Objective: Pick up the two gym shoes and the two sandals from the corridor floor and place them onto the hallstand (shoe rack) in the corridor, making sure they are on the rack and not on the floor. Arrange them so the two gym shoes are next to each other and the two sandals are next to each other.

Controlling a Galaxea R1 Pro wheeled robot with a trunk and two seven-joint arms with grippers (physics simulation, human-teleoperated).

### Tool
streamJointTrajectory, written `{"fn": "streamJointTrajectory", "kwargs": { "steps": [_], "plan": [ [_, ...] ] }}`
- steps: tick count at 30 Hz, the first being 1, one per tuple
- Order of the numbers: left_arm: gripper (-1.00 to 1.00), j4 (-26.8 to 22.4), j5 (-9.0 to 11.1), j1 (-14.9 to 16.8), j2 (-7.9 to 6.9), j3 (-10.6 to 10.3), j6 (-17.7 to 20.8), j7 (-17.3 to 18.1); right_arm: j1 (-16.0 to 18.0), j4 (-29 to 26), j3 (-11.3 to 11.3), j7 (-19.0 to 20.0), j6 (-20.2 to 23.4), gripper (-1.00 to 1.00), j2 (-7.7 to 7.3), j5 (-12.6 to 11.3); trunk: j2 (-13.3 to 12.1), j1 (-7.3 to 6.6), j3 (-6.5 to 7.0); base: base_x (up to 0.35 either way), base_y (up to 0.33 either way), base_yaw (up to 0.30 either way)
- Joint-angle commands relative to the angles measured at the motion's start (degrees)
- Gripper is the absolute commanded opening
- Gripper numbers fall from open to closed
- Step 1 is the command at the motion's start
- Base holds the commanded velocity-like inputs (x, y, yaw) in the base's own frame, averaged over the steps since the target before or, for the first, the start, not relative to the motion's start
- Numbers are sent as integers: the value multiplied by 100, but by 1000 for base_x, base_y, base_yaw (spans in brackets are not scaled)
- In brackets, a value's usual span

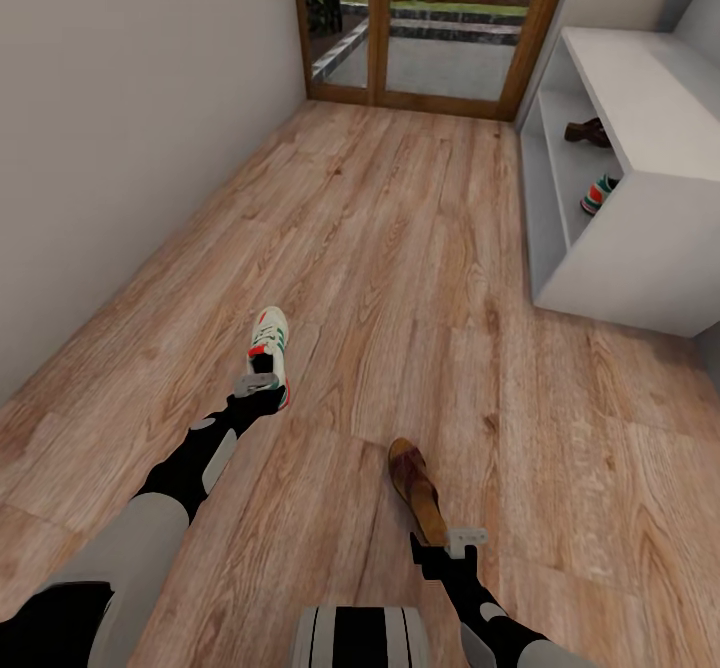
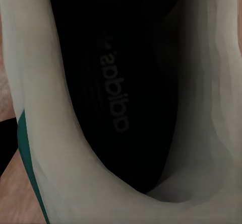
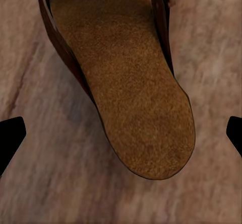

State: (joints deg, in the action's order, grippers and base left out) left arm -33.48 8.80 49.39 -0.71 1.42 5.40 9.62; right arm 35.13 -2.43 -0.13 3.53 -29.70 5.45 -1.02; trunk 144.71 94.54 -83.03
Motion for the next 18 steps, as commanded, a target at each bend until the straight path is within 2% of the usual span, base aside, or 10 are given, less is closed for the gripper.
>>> {"fn": "streamJointTrajectory", "kwargs": {
  "steps": [1,18],
  "plan": [
    [-100,-9,60,0,1,16,49,31,3,6,-5,23,-18,100,0,-13,1,0,-3,45,0,0],
    [-100,-11,60,1,1,14,49,31,3,6,-5,14,-18,100,0,-13,1,0,-3,15,-6,0]
  ]
}}
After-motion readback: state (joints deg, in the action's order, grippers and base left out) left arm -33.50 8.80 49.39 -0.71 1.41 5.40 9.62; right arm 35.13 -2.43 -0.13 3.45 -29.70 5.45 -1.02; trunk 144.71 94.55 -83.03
